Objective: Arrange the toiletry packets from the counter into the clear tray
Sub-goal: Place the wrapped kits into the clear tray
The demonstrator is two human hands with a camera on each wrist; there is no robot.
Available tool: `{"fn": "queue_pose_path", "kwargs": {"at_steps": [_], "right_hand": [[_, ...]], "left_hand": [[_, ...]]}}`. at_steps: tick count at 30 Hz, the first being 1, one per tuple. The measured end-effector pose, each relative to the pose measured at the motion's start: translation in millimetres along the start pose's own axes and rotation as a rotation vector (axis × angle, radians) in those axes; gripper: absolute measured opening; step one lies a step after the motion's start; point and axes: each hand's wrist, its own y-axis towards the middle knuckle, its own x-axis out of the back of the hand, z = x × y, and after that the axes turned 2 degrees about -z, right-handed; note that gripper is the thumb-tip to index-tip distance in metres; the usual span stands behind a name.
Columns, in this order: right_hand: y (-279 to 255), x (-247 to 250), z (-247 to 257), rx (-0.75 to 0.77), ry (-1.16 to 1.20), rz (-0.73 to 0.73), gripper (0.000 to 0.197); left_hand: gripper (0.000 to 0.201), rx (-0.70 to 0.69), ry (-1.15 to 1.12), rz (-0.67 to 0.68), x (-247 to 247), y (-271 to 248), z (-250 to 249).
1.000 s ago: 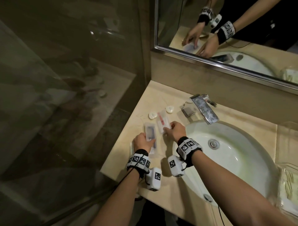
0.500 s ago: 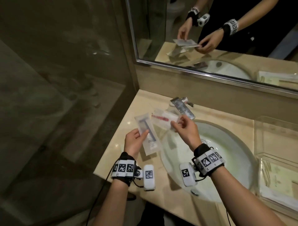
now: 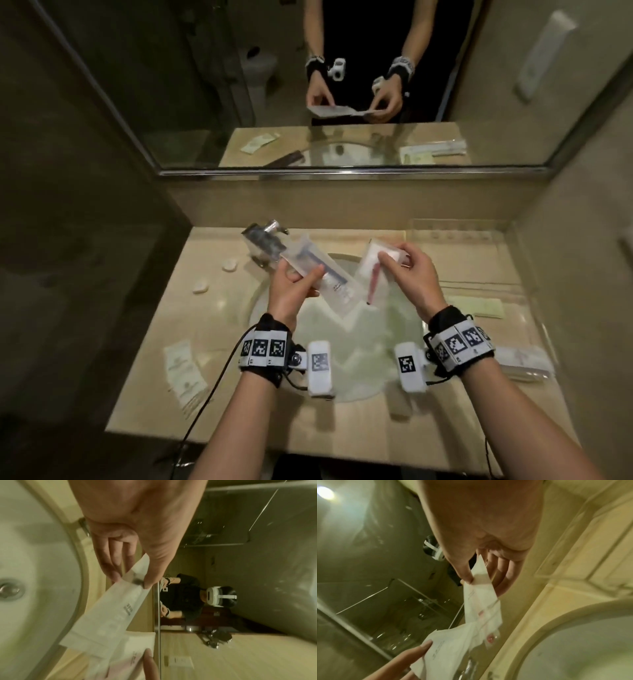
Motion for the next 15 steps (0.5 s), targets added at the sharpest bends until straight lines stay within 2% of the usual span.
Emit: {"fn": "queue_pose_path", "kwargs": {"at_steps": [3,7,11,15], "right_hand": [[-9.7,49.6,-27.0,-0.086,-0.002,-0.133,0.018],[-19.6,106.6,-62.6,-0.169,-0.008,-0.305,0.020],[-25.0,151.9,-89.0,-0.219,-0.068,-0.450,0.023],[-31.5,183.4,-103.7,-0.232,-0.070,-0.563,0.023]], "left_hand": [[0.036,0.073,-0.042,0.032,-48.7,-3.4,19.5],[0.013,0.146,-0.054,0.088,-104.7,-7.0,50.9],[0.028,0.247,-0.016,0.172,-152.9,-12.5,80.4],[0.028,0.314,0.021,0.264,-190.1,-17.7,107.9]]}}
